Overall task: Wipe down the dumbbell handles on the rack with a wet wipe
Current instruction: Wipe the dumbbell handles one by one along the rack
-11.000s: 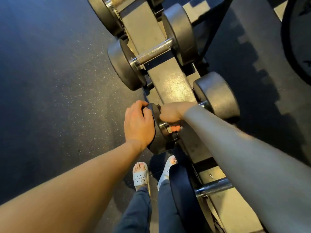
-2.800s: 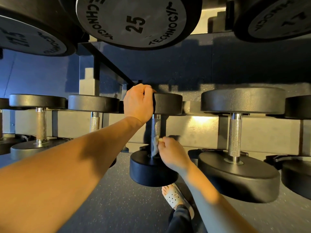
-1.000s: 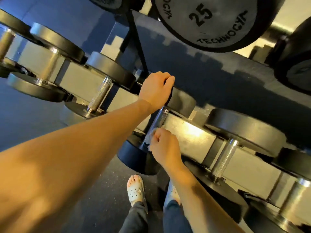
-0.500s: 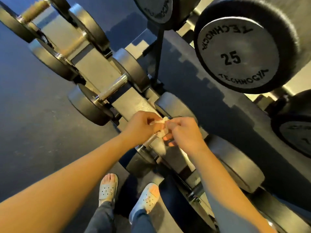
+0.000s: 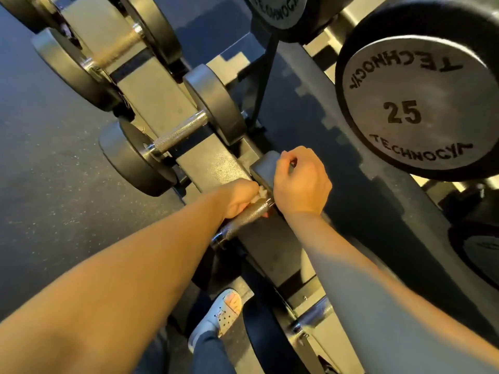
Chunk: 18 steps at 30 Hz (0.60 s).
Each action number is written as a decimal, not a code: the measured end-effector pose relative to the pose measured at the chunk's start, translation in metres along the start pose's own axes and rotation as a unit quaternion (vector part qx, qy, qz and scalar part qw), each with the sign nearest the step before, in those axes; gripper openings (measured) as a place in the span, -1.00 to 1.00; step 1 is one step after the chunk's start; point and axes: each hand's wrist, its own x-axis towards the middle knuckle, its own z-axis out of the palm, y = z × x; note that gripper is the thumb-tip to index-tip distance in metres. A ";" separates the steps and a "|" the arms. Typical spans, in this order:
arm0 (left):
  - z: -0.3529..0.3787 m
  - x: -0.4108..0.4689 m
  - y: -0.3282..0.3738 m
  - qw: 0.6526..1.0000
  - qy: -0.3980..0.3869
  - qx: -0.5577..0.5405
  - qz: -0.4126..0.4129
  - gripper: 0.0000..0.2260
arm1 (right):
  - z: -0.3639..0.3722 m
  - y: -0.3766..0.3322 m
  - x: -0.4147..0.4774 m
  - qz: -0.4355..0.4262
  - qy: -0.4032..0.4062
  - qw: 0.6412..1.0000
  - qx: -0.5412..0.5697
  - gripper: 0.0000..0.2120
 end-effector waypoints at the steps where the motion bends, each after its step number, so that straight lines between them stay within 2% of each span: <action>1: -0.002 0.001 0.001 1.000 0.006 0.028 -0.007 -0.77 | 0.000 0.000 0.000 -0.003 0.002 1.000 0.003 -0.77; 3: -0.004 0.001 0.003 0.993 0.044 0.113 0.007 -0.75 | 0.000 0.000 0.001 -0.003 -0.002 1.000 0.004 -0.78; 5: -0.005 0.002 -0.001 0.987 0.071 0.138 0.048 -0.71 | -0.002 -0.002 0.001 -0.002 -0.007 1.000 -0.004 -0.79; 10: 0.006 -0.003 -0.014 0.985 0.076 0.129 0.082 -0.64 | -0.005 -0.004 0.001 0.008 -0.025 0.999 -0.026 -0.81; 15: 0.004 -0.008 -0.025 0.988 0.032 0.058 0.140 -0.79 | -0.004 -0.004 0.003 0.017 -0.046 0.998 -0.037 -0.82; 18: -0.003 -0.007 -0.024 0.991 0.034 0.065 0.112 -0.85 | -0.001 -0.003 0.003 0.019 -0.048 0.998 -0.044 -0.83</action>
